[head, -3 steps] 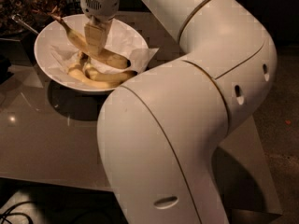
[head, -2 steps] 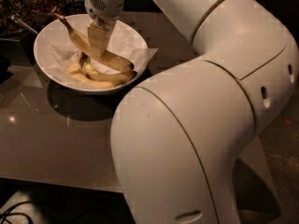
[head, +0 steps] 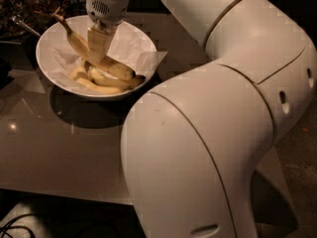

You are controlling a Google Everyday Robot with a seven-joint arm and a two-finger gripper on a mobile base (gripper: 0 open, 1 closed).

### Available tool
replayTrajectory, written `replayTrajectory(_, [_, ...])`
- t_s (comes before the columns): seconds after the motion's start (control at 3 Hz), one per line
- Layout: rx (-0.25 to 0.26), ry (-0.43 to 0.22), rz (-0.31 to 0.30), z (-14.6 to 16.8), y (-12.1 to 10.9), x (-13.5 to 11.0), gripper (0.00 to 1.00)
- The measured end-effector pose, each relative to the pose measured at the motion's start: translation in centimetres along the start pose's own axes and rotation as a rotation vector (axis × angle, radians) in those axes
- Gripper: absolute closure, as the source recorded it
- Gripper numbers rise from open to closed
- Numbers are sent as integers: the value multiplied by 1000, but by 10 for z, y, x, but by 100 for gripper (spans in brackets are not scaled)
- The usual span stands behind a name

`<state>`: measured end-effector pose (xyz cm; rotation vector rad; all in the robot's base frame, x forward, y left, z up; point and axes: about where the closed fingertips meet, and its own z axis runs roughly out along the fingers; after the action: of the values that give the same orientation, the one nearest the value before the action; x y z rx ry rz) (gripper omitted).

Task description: Pick banana from white bowl

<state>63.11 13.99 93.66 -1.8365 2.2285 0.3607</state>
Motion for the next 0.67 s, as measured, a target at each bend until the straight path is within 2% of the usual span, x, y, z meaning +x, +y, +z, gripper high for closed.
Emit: replayTrajectory(0.67, [-17,15,102,-5,35,8,100])
